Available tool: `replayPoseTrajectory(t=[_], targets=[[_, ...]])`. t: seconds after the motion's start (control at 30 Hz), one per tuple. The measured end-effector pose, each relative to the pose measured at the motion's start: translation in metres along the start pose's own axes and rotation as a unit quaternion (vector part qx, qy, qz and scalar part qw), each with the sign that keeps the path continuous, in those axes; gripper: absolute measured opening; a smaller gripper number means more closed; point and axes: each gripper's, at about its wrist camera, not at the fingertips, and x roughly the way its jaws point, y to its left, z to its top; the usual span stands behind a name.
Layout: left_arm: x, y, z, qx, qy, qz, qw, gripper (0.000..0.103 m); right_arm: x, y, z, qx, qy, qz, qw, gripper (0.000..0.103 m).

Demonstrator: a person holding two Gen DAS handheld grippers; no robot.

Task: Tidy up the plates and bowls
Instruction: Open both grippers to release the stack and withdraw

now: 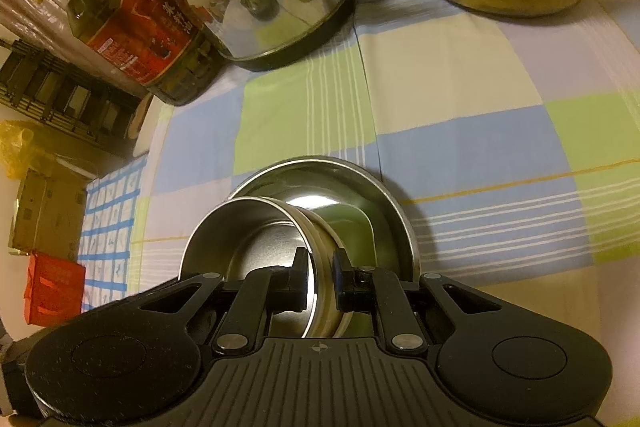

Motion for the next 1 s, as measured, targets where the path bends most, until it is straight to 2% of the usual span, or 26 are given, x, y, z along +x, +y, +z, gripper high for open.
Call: replayPoseTrajectory(t=[0.07, 0.1, 0.13, 0.23, 0.3, 0.4, 0.53, 0.6, 0.63, 0.77, 0.87, 1.0], targets=[[-0.007, -0.001, 0.001, 0.006, -0.01, 0.0, 0.9999, 0.01, -0.006, 0.001, -0.003, -0.003, -0.012, 0.006, 1.0, 0.032], [-0.01, -0.002, 0.001, 0.01, -0.016, 0.001, 0.9998, 0.01, -0.009, 0.002, -0.004, -0.005, -0.017, 0.01, 1.0, 0.048], [-0.014, -0.003, 0.001, 0.014, -0.022, 0.002, 0.9996, 0.01, -0.012, 0.002, -0.006, -0.006, -0.022, 0.014, 1.0, 0.058], [-0.029, -0.007, -0.004, 0.032, -0.04, 0.003, 0.9987, 0.012, -0.025, 0.005, -0.012, -0.011, -0.044, 0.027, 0.999, 0.06], [-0.04, -0.01, -0.01, 0.042, -0.049, 0.001, 0.9979, 0.02, -0.036, 0.005, -0.019, -0.018, -0.061, 0.034, 0.997, 0.062], [-0.056, -0.014, -0.024, 0.061, -0.066, 0.01, 0.9959, 0.025, -0.055, 0.007, -0.033, -0.044, -0.088, 0.037, 0.994, 0.063], [-0.078, -0.021, -0.049, 0.08, -0.082, 0.021, 0.9932, 0.03, -0.08, 0.01, -0.059, -0.089, -0.121, 0.019, 0.988, 0.064], [-0.087, -0.025, -0.061, 0.087, -0.089, 0.029, 0.9918, 0.037, -0.091, 0.011, -0.074, -0.113, -0.135, 0.005, 0.984, 0.064], [-0.092, -0.028, -0.067, 0.089, -0.093, 0.033, 0.9911, 0.038, -0.096, 0.011, -0.083, -0.123, -0.141, -0.002, 0.982, 0.064], [-0.113, -0.042, -0.095, 0.093, -0.105, 0.045, 0.989, 0.041, -0.109, 0.0, -0.115, -0.13, -0.139, -0.012, 0.982, 0.064], [-0.128, -0.055, -0.117, 0.101, -0.112, 0.049, 0.9874, 0.041, -0.12, -0.013, -0.134, -0.112, -0.131, -0.001, 0.985, 0.064], [-0.145, -0.073, -0.148, 0.091, -0.102, 0.043, 0.9897, 0.041, -0.136, -0.028, -0.156, -0.087, -0.114, 0.013, 0.99, 0.064]])
